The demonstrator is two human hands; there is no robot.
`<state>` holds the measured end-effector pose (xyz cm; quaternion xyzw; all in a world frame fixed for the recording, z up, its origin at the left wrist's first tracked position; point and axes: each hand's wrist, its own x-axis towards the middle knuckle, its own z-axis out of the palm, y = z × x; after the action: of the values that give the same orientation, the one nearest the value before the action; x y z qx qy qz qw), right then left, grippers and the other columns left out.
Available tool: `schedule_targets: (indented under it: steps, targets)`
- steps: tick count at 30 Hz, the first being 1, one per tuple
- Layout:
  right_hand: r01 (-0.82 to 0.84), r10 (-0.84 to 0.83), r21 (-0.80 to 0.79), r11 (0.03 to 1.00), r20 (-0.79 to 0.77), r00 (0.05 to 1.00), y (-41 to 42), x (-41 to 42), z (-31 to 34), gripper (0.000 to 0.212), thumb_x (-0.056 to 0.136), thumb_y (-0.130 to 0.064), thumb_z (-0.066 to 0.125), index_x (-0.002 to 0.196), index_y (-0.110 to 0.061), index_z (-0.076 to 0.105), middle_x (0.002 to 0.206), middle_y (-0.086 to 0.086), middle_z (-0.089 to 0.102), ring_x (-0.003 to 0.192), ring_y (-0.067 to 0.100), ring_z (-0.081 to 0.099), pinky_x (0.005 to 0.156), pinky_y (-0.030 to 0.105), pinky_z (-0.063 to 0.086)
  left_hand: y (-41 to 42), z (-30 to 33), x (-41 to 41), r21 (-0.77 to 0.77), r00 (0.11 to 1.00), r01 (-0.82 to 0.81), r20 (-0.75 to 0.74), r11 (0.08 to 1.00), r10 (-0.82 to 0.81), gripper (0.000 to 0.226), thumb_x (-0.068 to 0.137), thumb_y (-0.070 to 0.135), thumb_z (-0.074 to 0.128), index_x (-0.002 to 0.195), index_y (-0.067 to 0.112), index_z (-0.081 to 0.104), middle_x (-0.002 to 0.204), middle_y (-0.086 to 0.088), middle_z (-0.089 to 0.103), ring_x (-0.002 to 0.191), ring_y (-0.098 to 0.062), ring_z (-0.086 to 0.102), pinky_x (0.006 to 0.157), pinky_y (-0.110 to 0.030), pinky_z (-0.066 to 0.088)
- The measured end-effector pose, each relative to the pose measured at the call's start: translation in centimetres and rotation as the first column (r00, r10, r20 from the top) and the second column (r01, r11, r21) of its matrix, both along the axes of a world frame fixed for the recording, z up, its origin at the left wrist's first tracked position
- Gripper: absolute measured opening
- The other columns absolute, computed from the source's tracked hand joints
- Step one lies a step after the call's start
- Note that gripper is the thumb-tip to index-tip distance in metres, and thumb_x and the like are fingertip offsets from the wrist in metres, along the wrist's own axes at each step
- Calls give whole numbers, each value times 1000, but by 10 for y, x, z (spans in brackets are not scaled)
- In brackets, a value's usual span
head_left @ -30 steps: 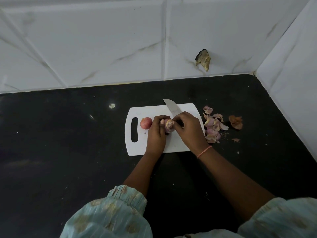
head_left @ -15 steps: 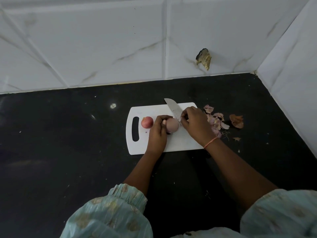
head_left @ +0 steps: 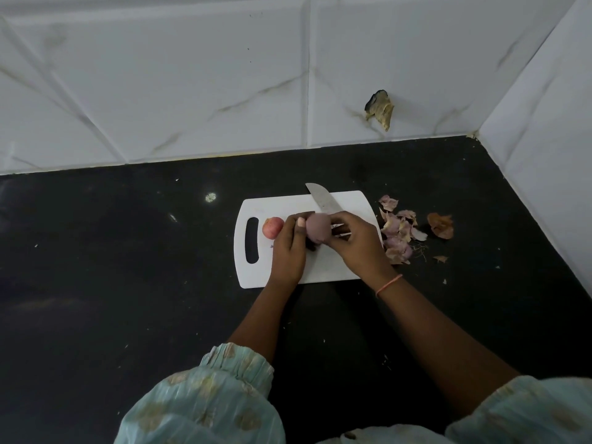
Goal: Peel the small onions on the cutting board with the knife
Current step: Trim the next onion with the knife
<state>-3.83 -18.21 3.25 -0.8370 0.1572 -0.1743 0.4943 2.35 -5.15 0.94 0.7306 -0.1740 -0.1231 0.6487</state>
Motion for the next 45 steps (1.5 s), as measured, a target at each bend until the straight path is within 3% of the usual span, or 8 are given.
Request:
schedule_targets:
  steps: [8, 11, 14, 22, 28, 33, 40, 45]
  targets:
    - [131, -129, 181, 975, -25, 991, 9, 2, -2, 14, 87, -16, 72, 82, -6, 64, 78, 5, 70, 68, 16, 71, 66, 43, 61, 1, 1, -1, -17, 998, 70, -3, 997, -70, 34, 104, 30, 38, 129, 13, 55, 119, 5, 62, 100, -4, 63, 80, -20, 51]
    - [76, -79, 45, 996, 74, 994, 10, 3, 1, 6, 87, -14, 72, 89, -11, 66, 85, 0, 69, 75, 13, 69, 70, 35, 59, 2, 1, -1, -29, 998, 64, -25, 998, -65, 38, 109, 29, 30, 128, 13, 58, 117, 2, 65, 100, -4, 62, 82, -19, 50]
    - [20, -10, -81, 997, 123, 992, 9, 4, 5, 14, 85, -10, 72, 98, -13, 70, 96, -3, 65, 81, 8, 64, 71, 24, 54, 2, 1, 0, -38, 997, 62, -48, 997, -64, 40, 111, 24, 26, 126, 10, 60, 110, -1, 67, 94, -3, 62, 79, -18, 48]
    - [51, -48, -72, 996, 49, 998, 3, 13, -4, 12, 87, 2, 65, 96, -7, 65, 94, 1, 62, 84, 17, 64, 71, 37, 59, 1, 6, 2, -64, 992, 65, -107, 996, -72, 43, 111, 25, 26, 119, 2, 62, 80, -4, 64, 64, -9, 59, 61, -22, 50]
    - [-10, 16, -63, 998, 84, 996, 7, 4, -6, 23, 85, -6, 72, 107, -9, 68, 98, -1, 63, 87, 12, 63, 75, 26, 55, 2, 8, 6, -86, 990, 33, -134, 996, -44, 38, 110, 26, 29, 106, 4, 58, 62, -5, 63, 50, -18, 58, 48, -28, 49]
    - [64, -59, -50, 997, 99, 993, 11, 7, -8, 15, 76, 0, 78, 78, -6, 65, 82, 0, 61, 77, 13, 62, 69, 25, 53, -7, 12, 1, 2, 977, -83, -195, 997, 82, 38, 110, 33, 30, 89, 11, 53, 52, -2, 58, 41, -17, 52, 41, -26, 43]
    - [130, -111, -140, 982, 131, 985, 17, 7, -9, 10, 85, 4, 67, 88, -5, 63, 91, 6, 61, 78, 1, 55, 71, 4, 41, -19, 10, 3, 160, 969, -172, -152, 972, 196, 40, 109, 34, 28, 81, 18, 51, 51, 0, 56, 44, -18, 55, 54, -34, 52]
    - [102, -90, -285, 953, 54, 994, 22, 12, -12, 6, 91, -1, 58, 96, -2, 61, 101, 10, 59, 94, 20, 57, 80, 24, 46, -24, 9, 10, 248, 961, -179, -164, 952, 223, 38, 107, 30, 29, 96, 6, 57, 75, -19, 65, 62, -30, 64, 70, -50, 55]
